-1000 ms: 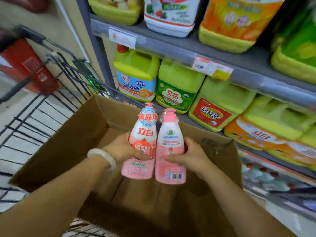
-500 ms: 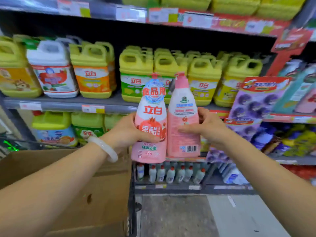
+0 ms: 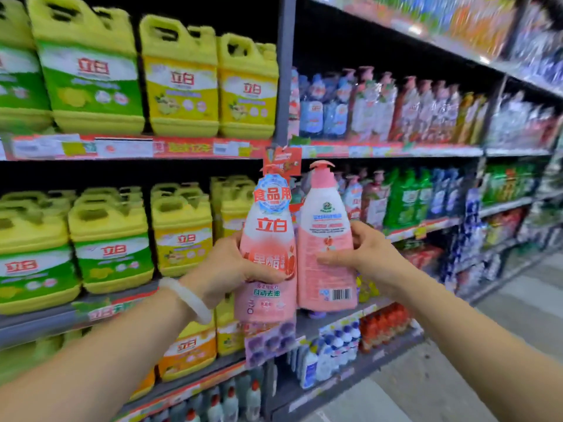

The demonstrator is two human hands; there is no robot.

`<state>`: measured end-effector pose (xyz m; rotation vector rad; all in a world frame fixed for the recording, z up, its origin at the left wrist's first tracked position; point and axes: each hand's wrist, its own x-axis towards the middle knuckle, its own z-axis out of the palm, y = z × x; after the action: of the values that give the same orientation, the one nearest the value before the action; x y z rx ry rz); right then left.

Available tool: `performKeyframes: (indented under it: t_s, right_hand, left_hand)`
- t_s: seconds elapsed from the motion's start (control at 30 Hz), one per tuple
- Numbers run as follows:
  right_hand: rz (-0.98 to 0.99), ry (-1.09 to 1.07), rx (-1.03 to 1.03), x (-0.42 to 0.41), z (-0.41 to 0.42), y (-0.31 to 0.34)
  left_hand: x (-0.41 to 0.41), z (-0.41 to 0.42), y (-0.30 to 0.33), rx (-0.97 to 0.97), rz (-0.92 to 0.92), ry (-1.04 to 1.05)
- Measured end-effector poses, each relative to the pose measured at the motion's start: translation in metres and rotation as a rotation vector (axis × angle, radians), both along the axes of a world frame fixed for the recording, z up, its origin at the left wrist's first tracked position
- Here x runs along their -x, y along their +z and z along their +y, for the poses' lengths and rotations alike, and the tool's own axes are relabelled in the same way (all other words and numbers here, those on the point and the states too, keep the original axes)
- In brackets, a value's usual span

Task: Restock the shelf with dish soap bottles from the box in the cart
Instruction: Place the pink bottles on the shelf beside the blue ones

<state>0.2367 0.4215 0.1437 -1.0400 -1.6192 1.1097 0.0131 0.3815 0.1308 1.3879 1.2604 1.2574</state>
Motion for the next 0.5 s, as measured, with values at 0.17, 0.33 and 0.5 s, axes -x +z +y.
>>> performKeyframes:
  t_s: [0.17,0.33,0.5]
  right_hand:
    - [0.02,-0.055,-0.04,-0.036,0.066,0.012]
    - [0.02,-0.079,-0.103,-0.051,0.166,0.057]
    - [0.017,-0.021,-0.262,-0.052,0.261,0.134]
  left_hand:
    - [-0.038,0.079,0.01,0.004,-0.021,-0.046]
    - [-0.055,0.179,0.059,-0.093,0.038,-0.014]
    - [-0.059,0.261,0.14,-0.237,0.063,0.031]
